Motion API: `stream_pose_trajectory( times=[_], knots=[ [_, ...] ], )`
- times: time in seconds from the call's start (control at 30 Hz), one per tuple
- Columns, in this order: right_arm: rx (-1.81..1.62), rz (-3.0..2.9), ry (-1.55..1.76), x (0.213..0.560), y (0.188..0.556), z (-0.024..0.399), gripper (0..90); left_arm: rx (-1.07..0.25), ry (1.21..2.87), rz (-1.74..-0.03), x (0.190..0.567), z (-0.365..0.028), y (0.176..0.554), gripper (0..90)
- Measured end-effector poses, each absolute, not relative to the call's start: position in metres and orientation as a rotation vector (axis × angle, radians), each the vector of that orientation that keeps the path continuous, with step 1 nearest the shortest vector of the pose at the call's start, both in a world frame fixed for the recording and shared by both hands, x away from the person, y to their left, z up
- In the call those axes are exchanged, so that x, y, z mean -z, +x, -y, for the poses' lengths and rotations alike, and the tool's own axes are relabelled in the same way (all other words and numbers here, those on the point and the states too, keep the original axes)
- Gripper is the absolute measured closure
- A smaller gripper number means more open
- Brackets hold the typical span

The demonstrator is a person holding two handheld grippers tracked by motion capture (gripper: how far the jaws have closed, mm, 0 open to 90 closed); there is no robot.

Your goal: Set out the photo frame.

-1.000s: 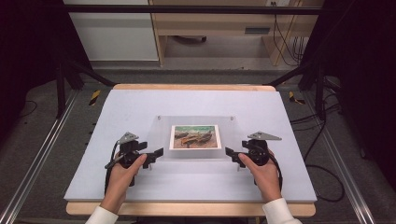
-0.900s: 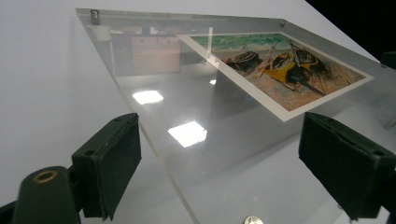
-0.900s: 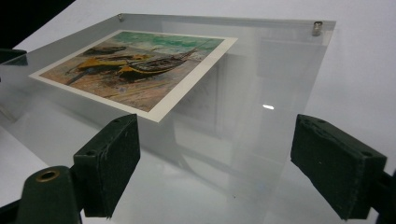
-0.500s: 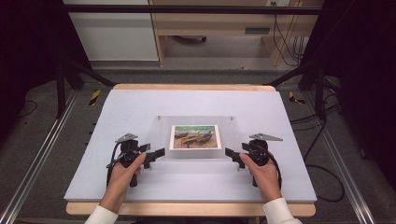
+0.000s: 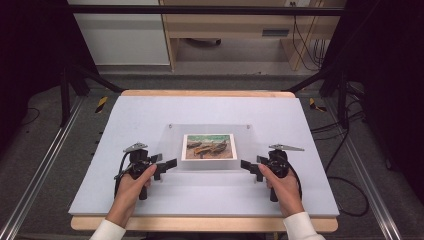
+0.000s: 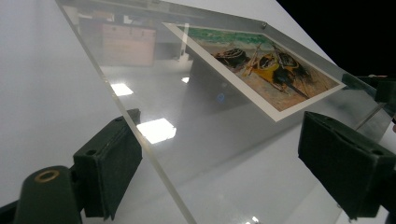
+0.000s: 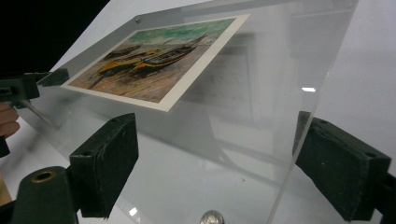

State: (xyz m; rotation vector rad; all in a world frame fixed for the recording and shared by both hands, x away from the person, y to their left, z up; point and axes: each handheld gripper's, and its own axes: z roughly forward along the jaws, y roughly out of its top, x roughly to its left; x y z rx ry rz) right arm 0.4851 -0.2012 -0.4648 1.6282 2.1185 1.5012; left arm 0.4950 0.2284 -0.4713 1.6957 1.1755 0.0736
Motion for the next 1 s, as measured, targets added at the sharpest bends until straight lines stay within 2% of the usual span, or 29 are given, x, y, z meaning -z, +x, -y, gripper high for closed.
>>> stream_pose_trajectory(
  times=[1.0],
  knots=[
    [-1.462,-2.121,1.571,0.460,0.474,0.201,18.3,-0.097,1.709,-1.191,0.464,-0.232,0.488,22.9]
  ],
)
